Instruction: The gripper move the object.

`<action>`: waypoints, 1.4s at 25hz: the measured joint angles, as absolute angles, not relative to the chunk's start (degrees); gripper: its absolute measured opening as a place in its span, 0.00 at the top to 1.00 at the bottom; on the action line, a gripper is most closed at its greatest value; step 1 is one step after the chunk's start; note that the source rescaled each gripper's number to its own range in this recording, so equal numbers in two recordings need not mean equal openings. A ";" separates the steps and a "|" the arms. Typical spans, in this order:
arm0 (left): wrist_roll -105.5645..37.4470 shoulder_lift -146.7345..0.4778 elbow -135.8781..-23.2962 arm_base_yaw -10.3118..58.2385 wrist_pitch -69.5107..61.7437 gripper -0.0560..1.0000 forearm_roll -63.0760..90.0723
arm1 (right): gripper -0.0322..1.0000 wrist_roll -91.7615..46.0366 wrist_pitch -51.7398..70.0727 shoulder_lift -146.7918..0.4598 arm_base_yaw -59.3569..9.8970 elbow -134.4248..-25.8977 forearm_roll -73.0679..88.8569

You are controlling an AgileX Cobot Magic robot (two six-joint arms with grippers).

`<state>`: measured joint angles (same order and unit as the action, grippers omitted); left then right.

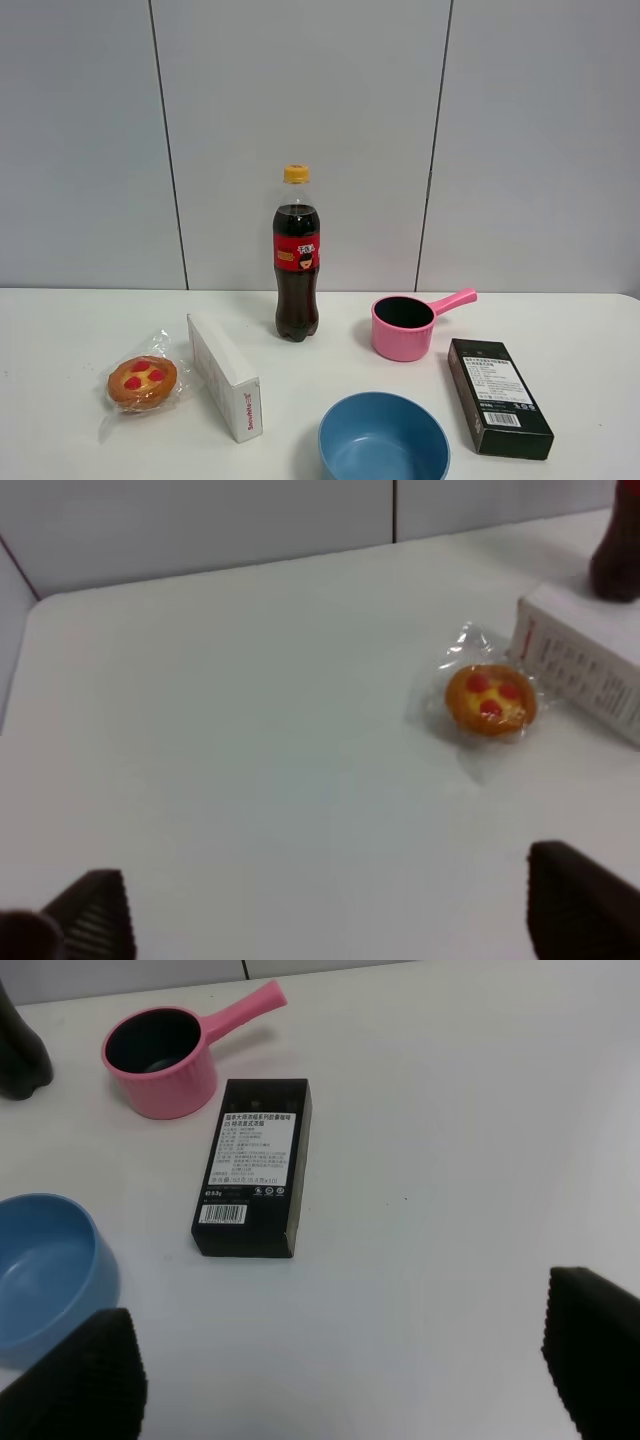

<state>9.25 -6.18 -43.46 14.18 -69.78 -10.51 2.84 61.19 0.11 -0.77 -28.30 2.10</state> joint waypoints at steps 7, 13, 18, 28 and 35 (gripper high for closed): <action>9.18 -0.80 -37.84 7.32 -69.71 0.08 -8.61 | 0.00 2.84 61.19 0.11 -0.77 -28.30 2.10; 4.12 -0.28 -31.91 2.07 -66.29 0.08 -2.09 | 0.00 2.84 61.19 0.11 -0.77 -28.30 2.10; 0.99 0.20 -29.00 -4.18 -62.48 0.08 -2.62 | 0.00 2.84 61.19 0.11 -0.77 -28.30 2.10; -0.46 0.20 -27.98 -9.21 -60.99 0.09 -2.53 | 0.00 2.84 61.19 0.11 -0.77 -28.30 2.10; 0.00 0.20 -27.98 -9.21 -60.99 0.09 -2.98 | 0.00 2.84 61.19 0.11 -0.77 -28.30 2.10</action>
<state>0.00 0.20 -27.98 -9.21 -60.99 -2.98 2.84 61.19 0.11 -0.77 -28.30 2.10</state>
